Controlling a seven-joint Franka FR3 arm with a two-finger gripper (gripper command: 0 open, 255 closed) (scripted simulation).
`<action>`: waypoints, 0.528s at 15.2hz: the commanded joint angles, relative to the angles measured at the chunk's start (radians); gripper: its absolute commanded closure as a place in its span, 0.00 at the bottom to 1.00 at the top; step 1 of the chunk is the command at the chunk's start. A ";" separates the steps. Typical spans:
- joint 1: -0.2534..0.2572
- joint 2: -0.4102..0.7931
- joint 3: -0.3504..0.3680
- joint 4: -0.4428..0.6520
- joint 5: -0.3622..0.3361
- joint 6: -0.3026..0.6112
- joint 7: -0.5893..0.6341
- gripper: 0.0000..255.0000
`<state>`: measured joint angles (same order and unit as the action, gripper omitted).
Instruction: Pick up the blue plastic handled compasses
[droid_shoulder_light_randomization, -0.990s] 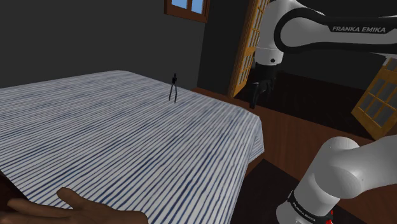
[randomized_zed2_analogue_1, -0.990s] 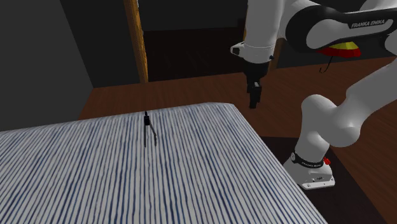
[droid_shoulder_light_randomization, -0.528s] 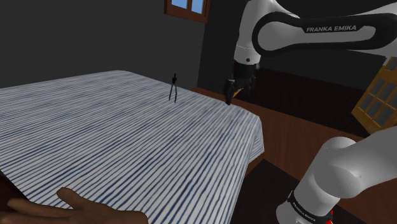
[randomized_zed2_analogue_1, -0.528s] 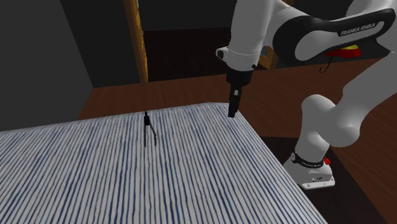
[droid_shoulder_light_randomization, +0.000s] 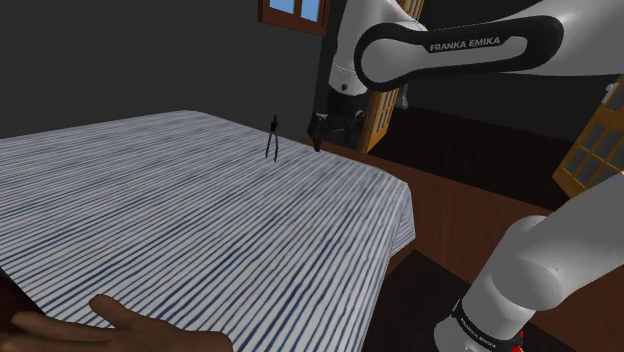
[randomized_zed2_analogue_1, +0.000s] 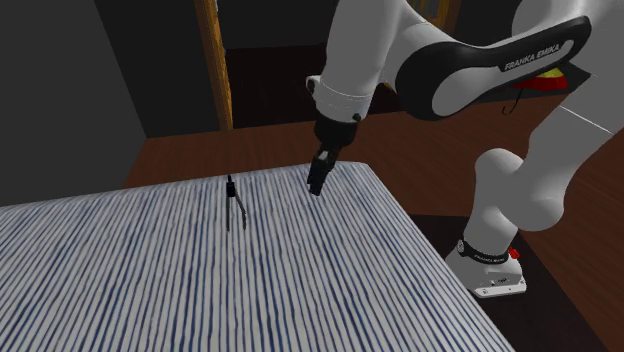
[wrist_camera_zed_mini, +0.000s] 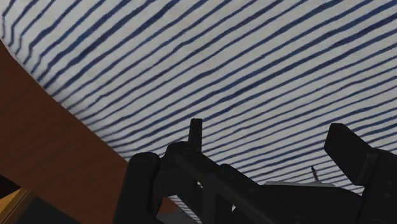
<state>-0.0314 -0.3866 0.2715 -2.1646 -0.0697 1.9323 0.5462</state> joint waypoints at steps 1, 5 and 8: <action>-0.010 0.047 0.027 0.041 -0.022 0.036 0.066 0.00; -0.033 0.166 0.080 0.160 -0.093 0.085 0.198 0.00; -0.044 0.260 0.113 0.263 -0.164 0.104 0.299 0.00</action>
<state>-0.0705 -0.1678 0.3724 -1.9454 -0.2057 2.0300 0.8078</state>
